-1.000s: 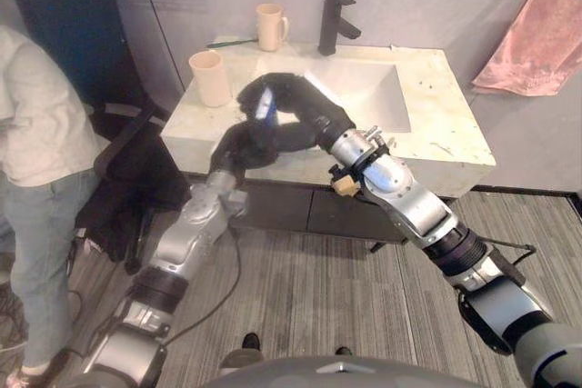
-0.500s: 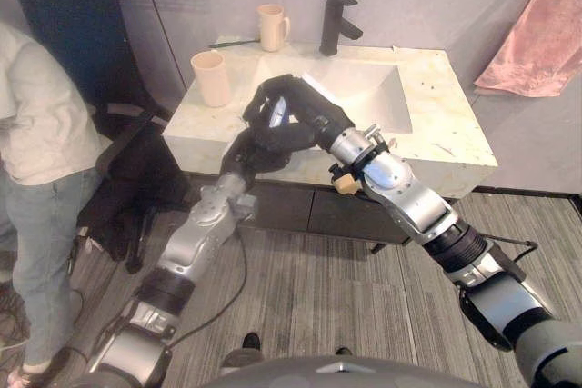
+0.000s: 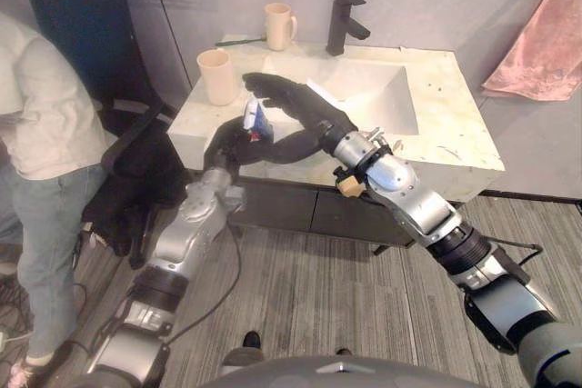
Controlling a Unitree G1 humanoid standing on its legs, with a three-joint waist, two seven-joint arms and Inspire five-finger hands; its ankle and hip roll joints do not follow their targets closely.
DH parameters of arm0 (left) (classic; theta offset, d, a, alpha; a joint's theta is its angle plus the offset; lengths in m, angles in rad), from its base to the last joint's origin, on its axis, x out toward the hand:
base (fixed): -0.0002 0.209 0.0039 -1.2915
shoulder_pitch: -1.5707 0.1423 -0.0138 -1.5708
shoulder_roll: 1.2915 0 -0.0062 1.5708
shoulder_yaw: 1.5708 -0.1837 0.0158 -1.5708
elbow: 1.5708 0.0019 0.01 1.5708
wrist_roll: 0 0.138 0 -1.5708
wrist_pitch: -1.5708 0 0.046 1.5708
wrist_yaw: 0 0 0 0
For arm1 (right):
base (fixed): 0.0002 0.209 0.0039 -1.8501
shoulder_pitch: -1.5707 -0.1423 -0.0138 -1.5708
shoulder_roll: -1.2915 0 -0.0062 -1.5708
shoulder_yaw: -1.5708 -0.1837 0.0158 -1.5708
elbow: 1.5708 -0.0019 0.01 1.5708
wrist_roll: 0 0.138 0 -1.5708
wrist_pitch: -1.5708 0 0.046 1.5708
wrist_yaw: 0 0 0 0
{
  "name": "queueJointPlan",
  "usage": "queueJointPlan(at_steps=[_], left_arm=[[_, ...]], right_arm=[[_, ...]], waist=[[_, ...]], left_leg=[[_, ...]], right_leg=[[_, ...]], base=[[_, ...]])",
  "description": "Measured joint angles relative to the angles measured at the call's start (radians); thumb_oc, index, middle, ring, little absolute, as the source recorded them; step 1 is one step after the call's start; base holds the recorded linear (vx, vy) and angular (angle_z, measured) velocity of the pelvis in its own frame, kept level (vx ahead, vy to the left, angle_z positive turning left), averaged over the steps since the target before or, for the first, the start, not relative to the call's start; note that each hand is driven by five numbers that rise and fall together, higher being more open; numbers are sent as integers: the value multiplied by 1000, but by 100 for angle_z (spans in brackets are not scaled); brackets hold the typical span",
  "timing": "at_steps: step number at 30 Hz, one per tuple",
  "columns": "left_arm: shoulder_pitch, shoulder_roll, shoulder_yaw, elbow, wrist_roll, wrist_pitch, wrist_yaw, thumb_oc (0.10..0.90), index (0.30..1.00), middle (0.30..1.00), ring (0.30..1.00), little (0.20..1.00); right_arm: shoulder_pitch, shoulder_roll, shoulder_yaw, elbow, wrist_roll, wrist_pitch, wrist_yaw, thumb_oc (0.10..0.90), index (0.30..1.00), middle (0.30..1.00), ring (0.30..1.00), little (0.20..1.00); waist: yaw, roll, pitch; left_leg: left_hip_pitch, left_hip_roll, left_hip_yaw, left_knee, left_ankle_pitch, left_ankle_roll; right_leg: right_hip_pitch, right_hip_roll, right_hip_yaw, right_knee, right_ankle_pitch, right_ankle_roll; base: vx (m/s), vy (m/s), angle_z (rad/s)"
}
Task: Organize the bathroom.
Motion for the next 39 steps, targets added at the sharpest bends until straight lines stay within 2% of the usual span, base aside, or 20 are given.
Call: queueJointPlan(at_steps=[8, 9, 10, 11, 12, 13, 14, 15, 16, 20, 32, 33, 34, 39], left_arm=[[0, 0, 0, 0, 0, 0, 0, 400, 300, 300, 300, 300], [0, 0, 0, 0, 0, 0, 0, 400, 300, 300, 300, 300], [0, 0, 0, 0, 0, 0, 0, 400, 300, 300, 300, 300], [0, -1, 0, 0, 0, 0, 0, 400, 300, 300, 300, 300], [0, -1, 0, 0, 0, 0, 0, 400, 300, 300, 300, 300], [0, -1, 0, 0, 0, 0, 0, 400, 300, 300, 300, 300], [0, -1, 0, 0, 0, 0, 0, 400, 300, 300, 300, 300], [0, -1, 0, 0, 0, 0, 0, 400, 300, 300, 300, 300], [0, -1, 0, 0, 0, 0, 0, 400, 300, 300, 300, 300], [0, -2, -11, -2, 3, 0, -29, 400, 300, 300, 300, 300], [0, -4, -16, -3, 3, 0, -33, 400, 300, 300, 300, 300], [0, -4, -16, -3, 3, 0, -32, 544, 516, 516, 516, 516], [0, -4, -16, -3, 4, 0, -32, 800, 900, 900, 900, 900], [2, -9, -16, -3, 28, 0, -27, 800, 900, 900, 900, 900]], right_arm=[[1, 0, -28, 0, 0, -1, -14, 800, 900, 900, 900, 900], [1, 0, -28, 0, 0, -1, -14, 750, 825, 825, 825, 825], [1, 0, -28, 0, 0, -1, -14, 642, 662, 662, 662, 662], [1, 0, -28, 0, 1, -1, -14, 599, 599, 599, 599, 599], [1, 0, -28, 0, 1, -1, -13, 598, 596, 596, 596, 596], [1, 0, -28, 0, 1, -1, -11, 643, 665, 665, 665, 665], [1, 0, -27, 0, 1, -1, -8, 626, 639, 639, 639, 639], [1, 0, -27, 0, 1, -1, -4, 540, 509, 509, 509, 509], [1, 0, -25, 0, 1, -1, 1, 400, 300, 300, 300, 300], [1, -2, -32, 3, -3, 2, -32, 400, 300, 300, 300, 300], [1, -5, -42, 7, -3, 2, -30, 400, 300, 300, 300, 300], [1, -5, -42, 7, -3, 2, -30, 400, 300, 300, 300, 300], [1, -5, -42, 7, -3, 2, -30, 400, 300, 300, 300, 300], [-3, -6, -58, 27, -2, 2, -33, 400, 300, 300, 300, 300]], waist=[[-12, 0, 0], [-14, 0, 0], [-17, 0, 0], [-18, 0, 0], [-19, 0, 0], [-19, 0, 0], [-20, 0, 0], [-20, 0, 0], [-19, 0, 0], [-10, 0, 0], [1, 0, 0], [3, 0, 0], [5, 0, 0], [18, 0, 0]], left_leg=[[0, 0, 2, 0, 0, 0], [0, 0, 2, 0, 0, 0], [0, 0, 2, 0, 0, 0], [0, 0, 2, 0, 0, 0], [0, 0, 2, 0, 0, 0], [0, 0, 2, 0, 0, 0], [0, 0, 2, 0, 0, 0], [0, 0, 2, 0, 0, 0], [0, 0, 2, 0, 0, 0], [0, 0, 2, 0, 0, 0], [0, 0, 1, 0, 0, 0], [0, 0, 0, 0, 0, 0], [0, 0, 0, 0, 0, 0], [0, -1, -6, 0, 0, 0]], right_leg=[[-1, 0, 2, 0, 0, 0], [-1, 0, 2, 0, 0, 0], [-1, 0, 2, 0, 0, 0], [-1, 0, 2, 0, 0, 0], [-1, 0, 2, 0, 0, 0], [-1, 0, 2, 0, 0, 0], [-1, 0, 2, 0, 0, 0], [-1, 1, 2, 0, 0, 0], [-1, 1, 2, 0, 0, 0], [0, 0, 2, 0, 0, 0], [0, 1, 1, 0, 0, 0], [1, 1, 0, 0, 0, 0], [1, 0, 0, 0, 0, 0], [4, 0, -6, 0, 0, 0]], base=[[0, 0, 0], [0, 0, 0], [0, 0, 0], [0, 0, 0], [0, 0, 0], [0, 0, 0], [0, 0, 0], [0, 0, 0], [0, 0, 0], [0, 0, 0], [0, 3, 0], [0, 0, 0], [0, 0, 0], [2, 16, 2]])
